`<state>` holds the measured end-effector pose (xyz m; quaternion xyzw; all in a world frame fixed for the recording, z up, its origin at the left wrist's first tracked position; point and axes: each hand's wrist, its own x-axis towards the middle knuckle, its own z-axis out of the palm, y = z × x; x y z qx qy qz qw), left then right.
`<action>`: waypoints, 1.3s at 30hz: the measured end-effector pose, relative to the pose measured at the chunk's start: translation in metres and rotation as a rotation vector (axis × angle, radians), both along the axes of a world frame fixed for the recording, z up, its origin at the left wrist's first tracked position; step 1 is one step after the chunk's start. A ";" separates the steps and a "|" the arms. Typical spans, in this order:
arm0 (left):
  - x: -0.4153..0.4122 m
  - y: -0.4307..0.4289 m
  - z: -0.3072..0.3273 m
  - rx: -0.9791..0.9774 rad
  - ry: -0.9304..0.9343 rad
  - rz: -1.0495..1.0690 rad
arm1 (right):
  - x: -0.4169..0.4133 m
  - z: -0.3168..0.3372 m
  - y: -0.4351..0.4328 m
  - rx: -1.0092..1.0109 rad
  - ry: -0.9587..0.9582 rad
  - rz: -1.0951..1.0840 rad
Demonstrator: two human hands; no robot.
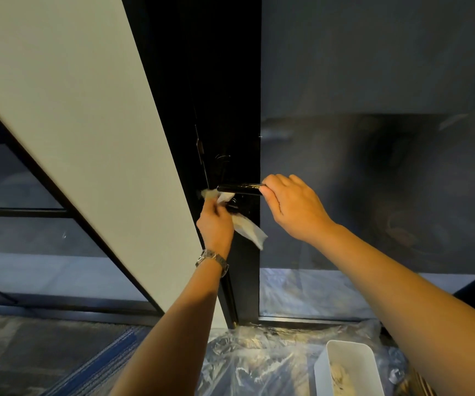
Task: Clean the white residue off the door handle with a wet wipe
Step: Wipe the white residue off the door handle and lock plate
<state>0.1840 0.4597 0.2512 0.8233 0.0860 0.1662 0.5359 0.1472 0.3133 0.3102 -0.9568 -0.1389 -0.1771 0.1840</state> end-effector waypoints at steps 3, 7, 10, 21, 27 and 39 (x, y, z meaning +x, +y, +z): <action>0.002 0.009 -0.011 -0.274 0.299 0.010 | 0.000 0.000 0.000 -0.002 -0.007 0.003; -0.003 0.026 -0.021 0.067 0.538 -0.158 | 0.000 -0.001 -0.001 0.005 -0.022 0.008; -0.005 0.035 -0.012 0.270 0.519 -0.263 | 0.001 -0.001 -0.001 0.005 -0.016 0.010; -0.009 0.048 0.060 0.413 0.363 -0.499 | 0.000 -0.001 0.000 0.014 -0.023 0.009; 0.006 0.015 0.049 0.365 -0.040 -0.141 | 0.000 -0.001 0.000 0.010 -0.031 0.006; 0.006 0.010 0.010 0.653 -0.181 -0.232 | 0.001 -0.002 0.001 0.010 -0.046 -0.001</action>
